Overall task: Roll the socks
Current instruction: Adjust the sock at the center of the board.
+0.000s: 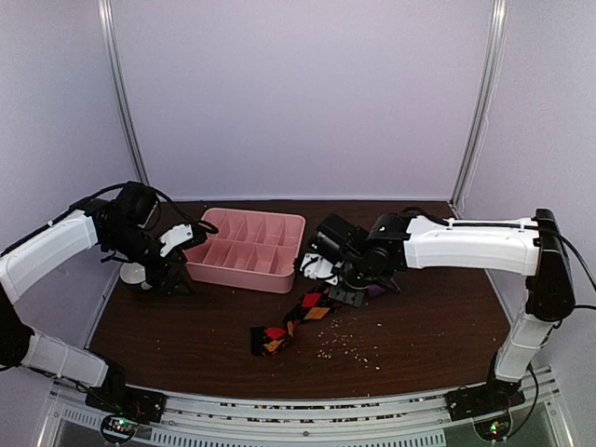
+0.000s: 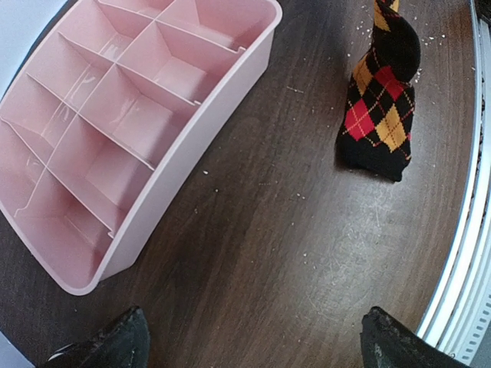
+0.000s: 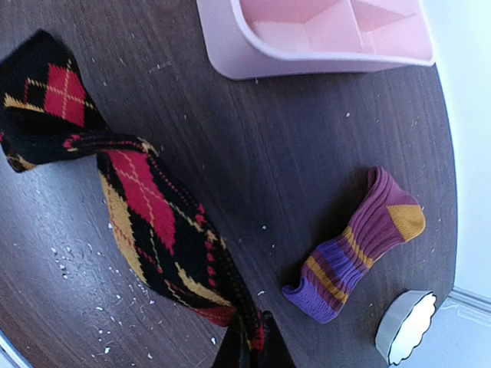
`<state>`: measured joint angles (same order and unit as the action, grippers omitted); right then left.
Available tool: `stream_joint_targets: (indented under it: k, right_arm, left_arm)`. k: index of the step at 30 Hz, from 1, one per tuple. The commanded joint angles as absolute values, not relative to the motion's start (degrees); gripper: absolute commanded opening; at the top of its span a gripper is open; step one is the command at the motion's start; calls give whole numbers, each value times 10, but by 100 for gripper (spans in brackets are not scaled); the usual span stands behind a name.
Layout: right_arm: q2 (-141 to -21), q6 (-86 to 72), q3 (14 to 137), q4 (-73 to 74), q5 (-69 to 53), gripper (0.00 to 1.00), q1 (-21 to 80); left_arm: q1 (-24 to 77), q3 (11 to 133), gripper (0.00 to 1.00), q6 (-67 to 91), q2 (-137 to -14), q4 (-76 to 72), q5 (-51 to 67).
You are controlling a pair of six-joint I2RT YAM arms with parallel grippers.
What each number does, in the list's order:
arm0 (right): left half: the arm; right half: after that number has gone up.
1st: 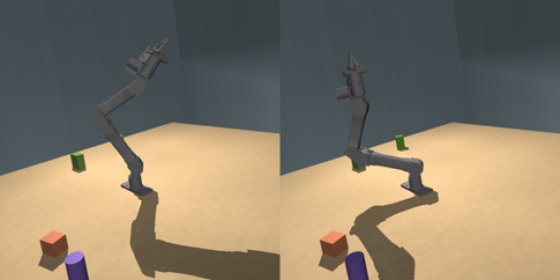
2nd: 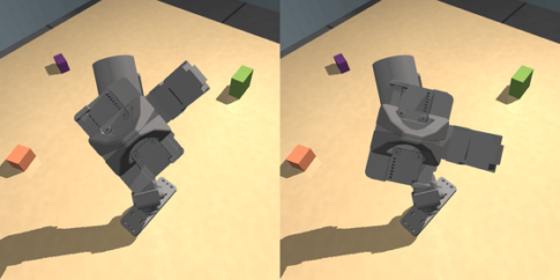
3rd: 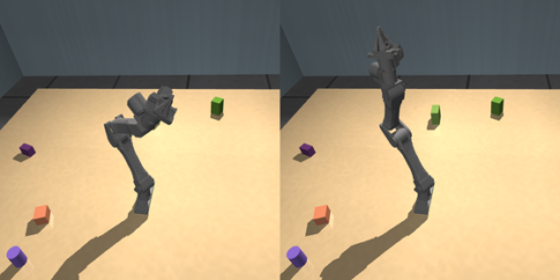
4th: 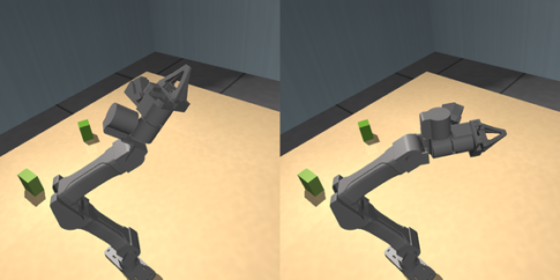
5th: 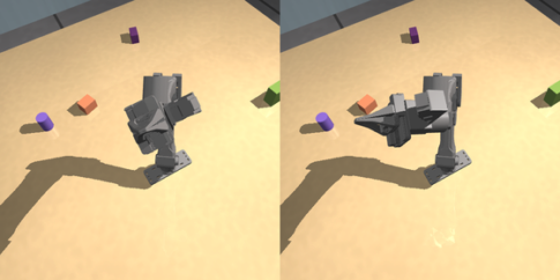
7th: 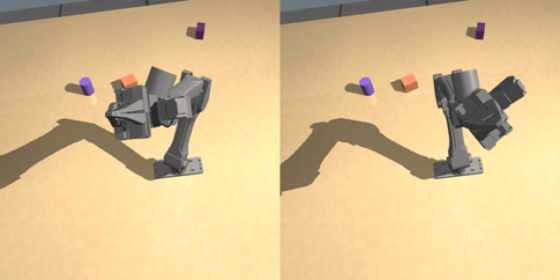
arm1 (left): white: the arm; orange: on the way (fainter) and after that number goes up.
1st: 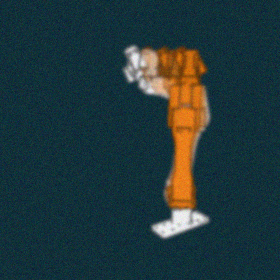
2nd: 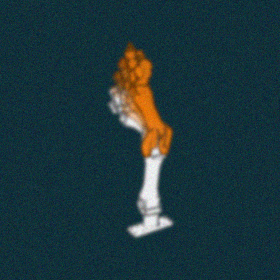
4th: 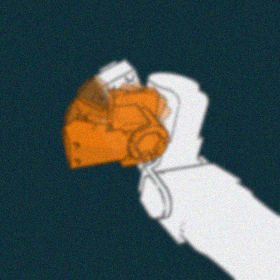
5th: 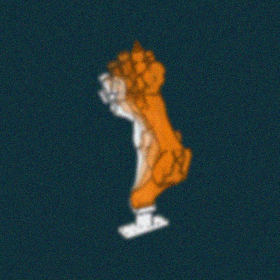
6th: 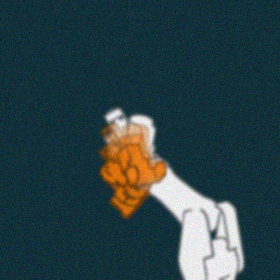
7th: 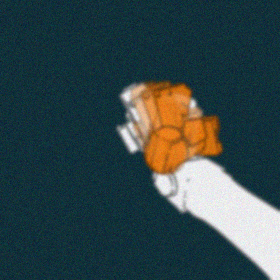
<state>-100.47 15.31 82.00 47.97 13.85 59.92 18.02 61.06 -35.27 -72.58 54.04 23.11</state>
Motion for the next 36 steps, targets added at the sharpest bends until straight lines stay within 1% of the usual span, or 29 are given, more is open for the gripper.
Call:
stream_joint_targets:
  k: [1, 5, 13, 20, 25, 27, 31, 36]
  right_arm:
    - [-958, 171, 861, 458, 171, 0, 639]
    - [-934, 166, 894, 484, 184, 0, 692]
    - [-907, 123, 935, 559, 198, 0, 760]
    - [-894, 97, 912, 575, 214, 0, 773]
    - [-887, 111, 893, 570, 213, 0, 772]
    - [-900, 125, 916, 575, 202, 0, 772]
    - [-947, 140, 1007, 611, 172, 0, 778]
    - [-965, 150, 1056, 609, 157, 0, 789]
  left_arm:
    - [182, 618, 98, -355, -722, 537, 238]
    - [182, 619, 98, -352, -715, 549, 240]
    - [188, 618, 98, -352, -694, 567, 242]
    - [190, 612, 98, -355, -688, 570, 239]
    - [191, 604, 98, -359, -692, 570, 244]
    - [191, 602, 98, -361, -695, 567, 246]
    - [191, 604, 98, -358, -700, 566, 250]
    - [192, 603, 98, -356, -696, 566, 251]
